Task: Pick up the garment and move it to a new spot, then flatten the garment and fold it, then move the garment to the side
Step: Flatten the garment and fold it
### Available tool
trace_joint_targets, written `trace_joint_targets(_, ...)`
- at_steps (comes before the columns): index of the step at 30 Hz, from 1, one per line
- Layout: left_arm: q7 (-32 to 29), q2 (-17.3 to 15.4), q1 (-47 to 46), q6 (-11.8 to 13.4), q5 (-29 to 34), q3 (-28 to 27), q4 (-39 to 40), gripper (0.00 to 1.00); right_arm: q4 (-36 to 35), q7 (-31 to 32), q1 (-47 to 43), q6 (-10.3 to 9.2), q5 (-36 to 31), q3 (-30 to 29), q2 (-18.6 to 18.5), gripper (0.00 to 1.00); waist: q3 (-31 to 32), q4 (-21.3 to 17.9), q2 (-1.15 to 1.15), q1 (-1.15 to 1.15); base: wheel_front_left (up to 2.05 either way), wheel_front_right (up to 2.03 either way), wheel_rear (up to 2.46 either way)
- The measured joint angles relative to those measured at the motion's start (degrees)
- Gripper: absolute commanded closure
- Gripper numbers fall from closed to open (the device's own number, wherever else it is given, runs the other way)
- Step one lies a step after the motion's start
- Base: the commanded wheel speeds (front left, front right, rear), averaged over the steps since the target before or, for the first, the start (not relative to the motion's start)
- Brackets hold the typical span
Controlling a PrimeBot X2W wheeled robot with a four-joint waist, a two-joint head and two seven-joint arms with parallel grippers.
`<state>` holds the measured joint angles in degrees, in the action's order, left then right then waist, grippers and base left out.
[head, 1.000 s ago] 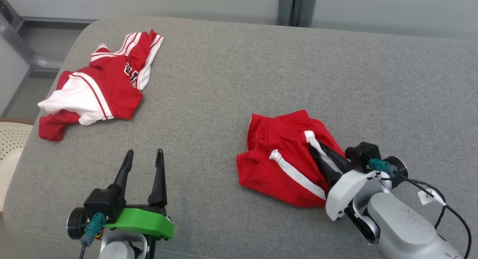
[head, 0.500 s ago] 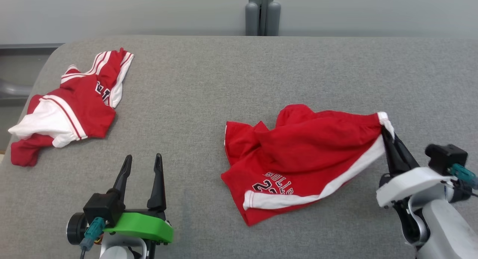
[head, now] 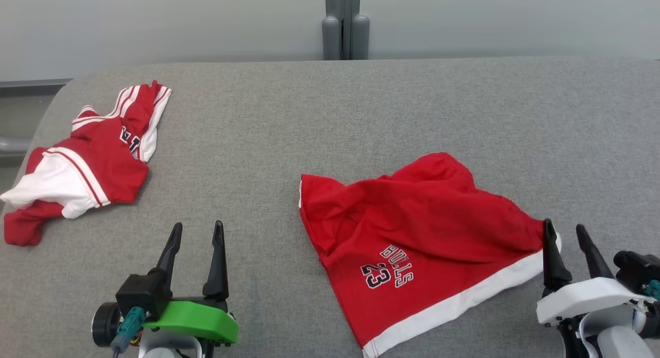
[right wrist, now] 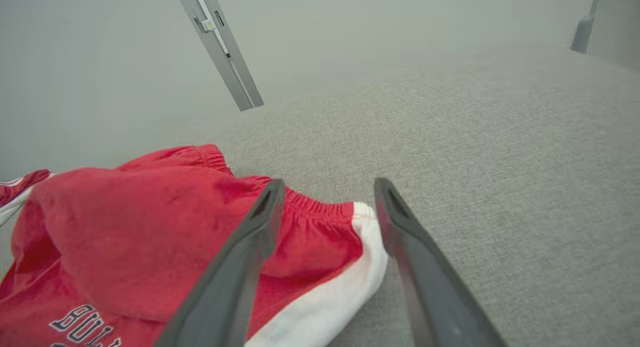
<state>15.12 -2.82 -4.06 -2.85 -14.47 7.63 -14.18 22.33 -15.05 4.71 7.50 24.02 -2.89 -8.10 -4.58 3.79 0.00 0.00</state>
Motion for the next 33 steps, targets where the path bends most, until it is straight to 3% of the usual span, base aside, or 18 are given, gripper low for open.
trace_joint_targets(5, 0.00, 0.00, 0.38, -0.18, 0.53, -0.43, 0.20, 0.00, -6.13, -0.01, -0.07, 0.00, -2.75, -1.45, -0.04, 0.00, 0.76, -0.77, 0.00, 0.00, 0.00, 0.00, 0.00)
trace_joint_targets(20, 0.00, 0.00, 1.18, -0.69, 1.22, -1.49, 0.67, 0.00, -21.87, 0.00, -8.03, 0.00, -7.43, 1.72, 0.14, 0.00, 1.66, -1.31, 0.00, 0.00, 0.00, 0.00, 0.00)
trace_joint_targets(28, 0.00, 0.00, 1.53, -1.20, 1.58, -1.57, 0.38, 0.00, -23.39, 0.00, -9.31, 0.00, -8.71, 2.66, 1.02, 0.00, 1.38, -1.80, 0.00, 0.00, 0.00, 0.00, 0.00)
trace_joint_targets(33, 0.00, 0.00, 1.39, -2.49, 3.09, 2.97, -1.80, 0.00, -22.93, 0.00, -8.76, 0.00, -8.93, 3.63, 1.05, 0.00, 0.85, -2.43, 0.00, 0.00, 0.00, 0.00, 0.00)
